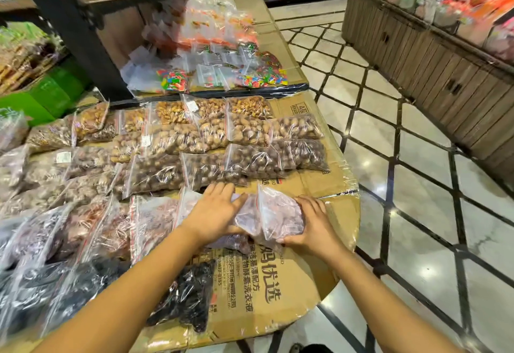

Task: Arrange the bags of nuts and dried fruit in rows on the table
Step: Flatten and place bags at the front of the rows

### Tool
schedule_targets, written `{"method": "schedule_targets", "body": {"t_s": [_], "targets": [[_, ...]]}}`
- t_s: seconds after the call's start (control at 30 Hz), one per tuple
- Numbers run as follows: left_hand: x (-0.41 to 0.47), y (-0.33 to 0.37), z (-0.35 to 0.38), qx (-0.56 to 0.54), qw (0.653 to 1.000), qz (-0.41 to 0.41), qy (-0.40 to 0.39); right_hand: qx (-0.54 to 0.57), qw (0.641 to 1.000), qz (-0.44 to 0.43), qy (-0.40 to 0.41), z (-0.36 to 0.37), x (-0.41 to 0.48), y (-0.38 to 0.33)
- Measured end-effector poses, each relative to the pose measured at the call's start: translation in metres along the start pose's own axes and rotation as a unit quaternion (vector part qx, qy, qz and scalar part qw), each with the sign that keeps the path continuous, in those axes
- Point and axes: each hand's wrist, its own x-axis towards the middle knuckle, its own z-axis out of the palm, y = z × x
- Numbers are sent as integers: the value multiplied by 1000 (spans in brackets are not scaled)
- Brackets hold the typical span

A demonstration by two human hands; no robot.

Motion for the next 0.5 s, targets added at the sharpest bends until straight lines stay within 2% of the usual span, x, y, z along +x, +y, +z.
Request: {"method": "schedule_targets", "body": {"t_s": [0.23,0.33,0.5], "targets": [[-10,-10,9,45,999,-10,-29,8,999,9,39,15,-3,-3],[-15,-17,21,40,999,-19,24,-1,999,17,51,17,-2,-2],[-16,-16,30,-117,989,-70,-49,-17,1000,8,25,13,3,-2]]}}
